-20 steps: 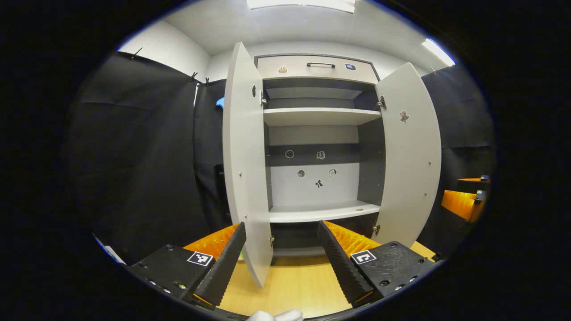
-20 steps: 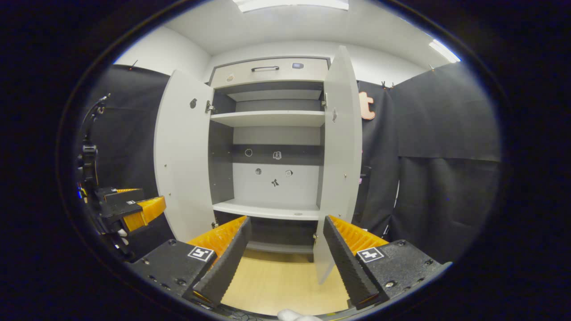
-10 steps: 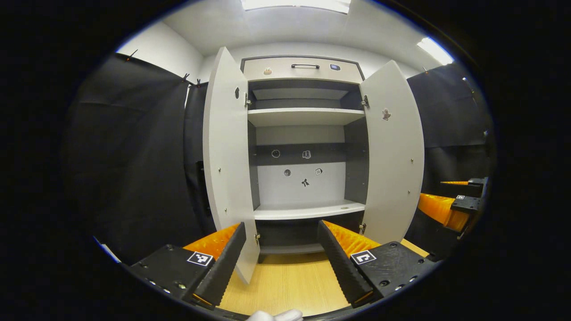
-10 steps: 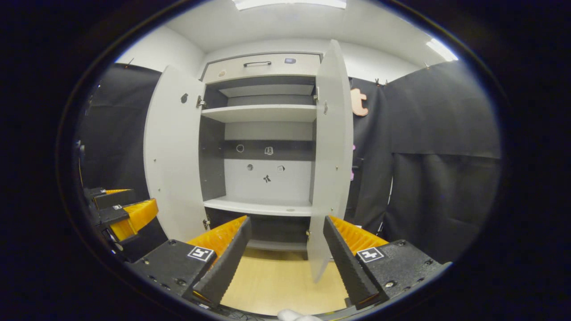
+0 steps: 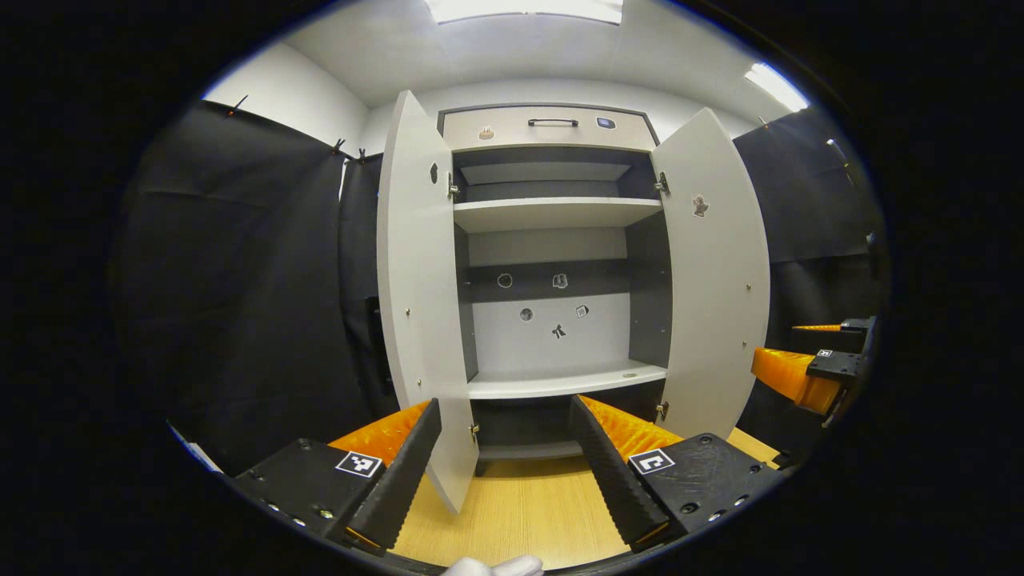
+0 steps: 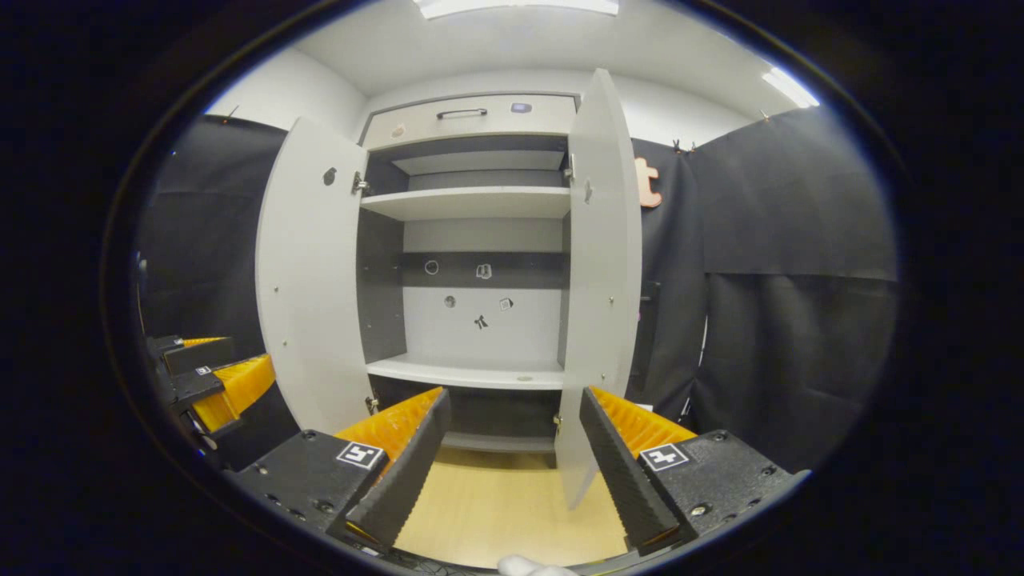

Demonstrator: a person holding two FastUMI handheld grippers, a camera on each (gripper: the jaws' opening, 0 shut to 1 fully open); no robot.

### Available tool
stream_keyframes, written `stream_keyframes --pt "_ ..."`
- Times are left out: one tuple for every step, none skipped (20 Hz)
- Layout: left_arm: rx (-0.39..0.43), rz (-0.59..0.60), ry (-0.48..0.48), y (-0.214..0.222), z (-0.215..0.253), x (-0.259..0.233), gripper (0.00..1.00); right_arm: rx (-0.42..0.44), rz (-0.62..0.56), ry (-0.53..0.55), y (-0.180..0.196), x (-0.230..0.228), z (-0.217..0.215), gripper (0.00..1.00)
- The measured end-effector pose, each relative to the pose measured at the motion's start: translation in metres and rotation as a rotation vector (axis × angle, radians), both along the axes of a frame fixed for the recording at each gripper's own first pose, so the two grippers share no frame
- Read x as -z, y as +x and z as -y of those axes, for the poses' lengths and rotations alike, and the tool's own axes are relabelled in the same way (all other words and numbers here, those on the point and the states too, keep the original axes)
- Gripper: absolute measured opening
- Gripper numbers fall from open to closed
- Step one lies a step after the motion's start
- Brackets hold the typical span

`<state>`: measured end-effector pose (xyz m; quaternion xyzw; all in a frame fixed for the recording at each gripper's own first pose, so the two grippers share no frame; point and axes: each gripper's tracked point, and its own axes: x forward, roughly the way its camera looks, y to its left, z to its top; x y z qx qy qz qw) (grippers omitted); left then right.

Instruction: Open the right door of the double-door shoe cabinet with the right hand, and open the left door with the left hand.

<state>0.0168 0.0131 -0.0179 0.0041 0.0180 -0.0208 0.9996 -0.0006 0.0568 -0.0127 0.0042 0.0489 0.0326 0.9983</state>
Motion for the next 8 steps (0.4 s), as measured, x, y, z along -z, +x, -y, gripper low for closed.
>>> stream_keyframes --pt "-0.003 -0.002 -0.001 0.0007 -0.0007 0.0001 0.96 -0.002 0.0 -0.001 0.0013 0.0 -0.0013 1.0" --pt "-0.003 -0.001 -0.004 0.0013 -0.0012 -0.0004 0.96 -0.002 0.001 0.001 0.0016 -0.0001 -0.0021 1.0" --pt "0.0 -0.006 -0.006 0.0012 -0.0008 0.0006 0.96 -0.003 0.002 0.003 0.0013 -0.0011 -0.0029 1.0" --pt "0.0 -0.007 -0.007 0.0006 -0.0012 0.0008 0.96 -0.003 0.003 0.003 0.0025 -0.0007 -0.0036 1.0" --pt "0.004 -0.007 -0.008 0.001 -0.0009 0.0011 1.0 -0.002 0.005 0.004 0.0031 -0.0011 -0.0042 1.0" --pt "0.002 -0.009 -0.007 0.0017 -0.0017 0.0014 1.0 0.0 0.004 0.003 0.0038 -0.0012 -0.0039 1.0" --pt "0.003 -0.01 -0.008 0.0013 -0.0023 0.0016 0.96 0.0 0.005 0.005 0.004 -0.0017 -0.0043 1.0" --pt "0.005 -0.012 -0.011 0.0008 -0.0014 0.0009 0.96 -0.001 0.005 0.005 0.0034 -0.0016 -0.0057 1.0"
